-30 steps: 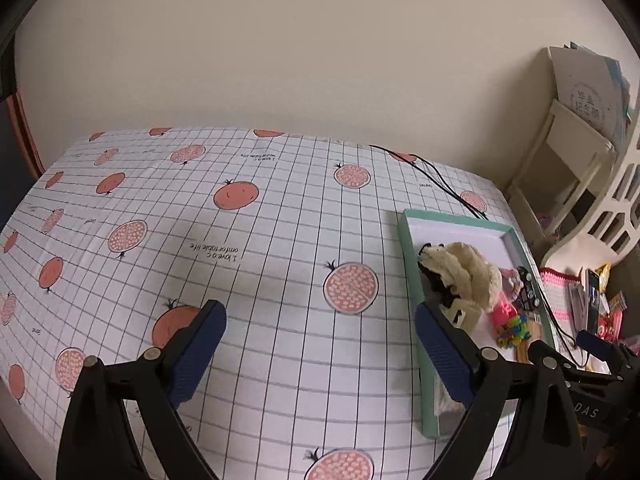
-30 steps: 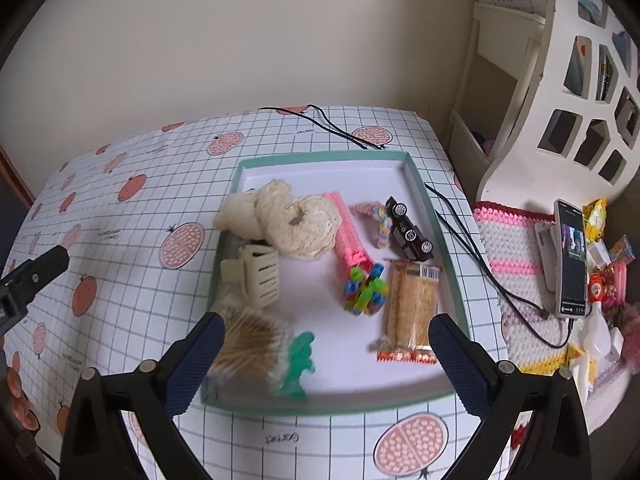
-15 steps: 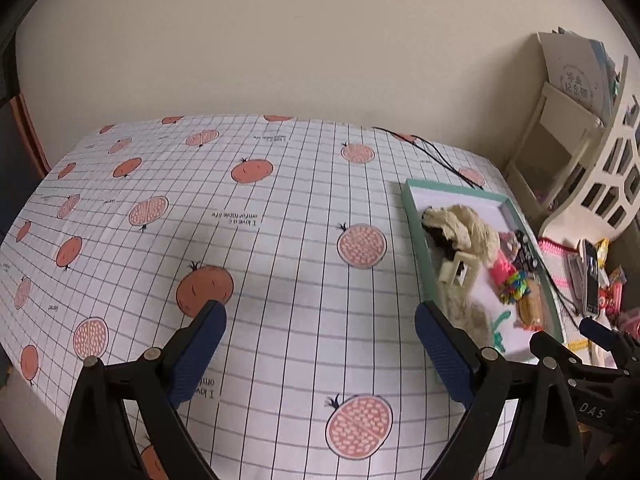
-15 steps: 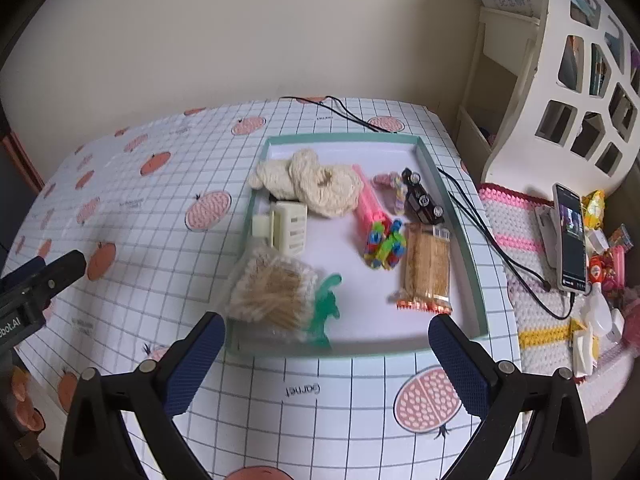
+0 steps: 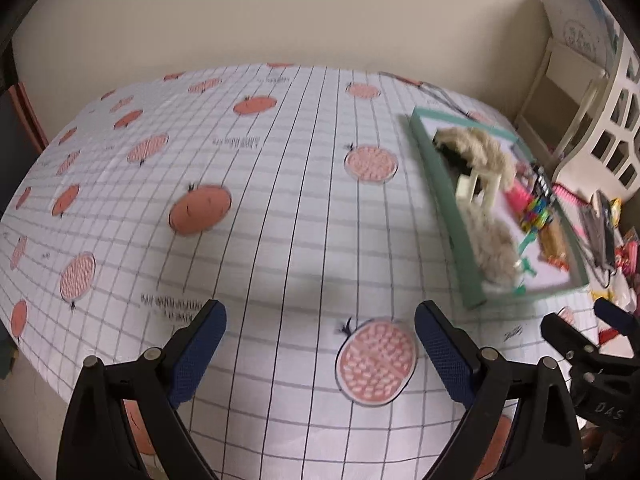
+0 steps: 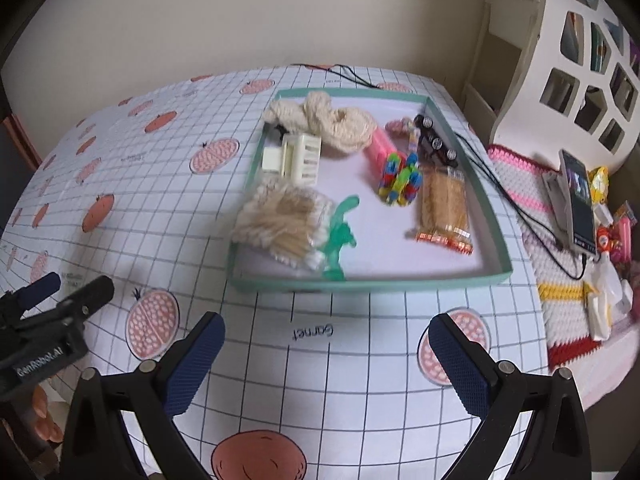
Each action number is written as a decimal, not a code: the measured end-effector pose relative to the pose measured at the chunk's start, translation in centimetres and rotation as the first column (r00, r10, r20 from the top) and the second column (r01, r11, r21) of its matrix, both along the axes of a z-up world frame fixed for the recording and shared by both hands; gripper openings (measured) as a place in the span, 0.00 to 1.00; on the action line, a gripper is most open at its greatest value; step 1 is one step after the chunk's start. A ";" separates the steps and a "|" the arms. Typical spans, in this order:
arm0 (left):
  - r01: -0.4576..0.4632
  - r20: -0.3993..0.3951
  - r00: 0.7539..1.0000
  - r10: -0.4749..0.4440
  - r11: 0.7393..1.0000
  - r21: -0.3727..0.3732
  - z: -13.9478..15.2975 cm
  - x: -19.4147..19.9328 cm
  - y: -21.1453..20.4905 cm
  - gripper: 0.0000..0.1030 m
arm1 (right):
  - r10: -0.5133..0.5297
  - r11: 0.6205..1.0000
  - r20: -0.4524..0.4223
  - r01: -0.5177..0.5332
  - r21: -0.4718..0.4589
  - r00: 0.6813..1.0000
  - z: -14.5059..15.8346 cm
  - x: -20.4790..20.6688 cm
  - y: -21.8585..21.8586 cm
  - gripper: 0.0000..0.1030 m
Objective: Organize objects
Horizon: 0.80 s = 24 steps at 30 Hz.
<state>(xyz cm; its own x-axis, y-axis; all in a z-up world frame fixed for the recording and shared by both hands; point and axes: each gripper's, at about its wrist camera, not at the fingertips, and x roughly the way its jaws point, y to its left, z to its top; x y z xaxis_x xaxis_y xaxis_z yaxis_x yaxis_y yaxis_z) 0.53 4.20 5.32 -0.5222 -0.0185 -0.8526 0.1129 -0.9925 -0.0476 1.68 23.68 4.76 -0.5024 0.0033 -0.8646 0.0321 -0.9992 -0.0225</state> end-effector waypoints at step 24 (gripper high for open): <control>-0.075 0.087 0.993 0.078 0.996 -0.037 -5.7 2.1 -1.2 0.93 | -0.039 0.999 0.061 0.037 0.034 0.997 -4.6 0.2 0.0 1.00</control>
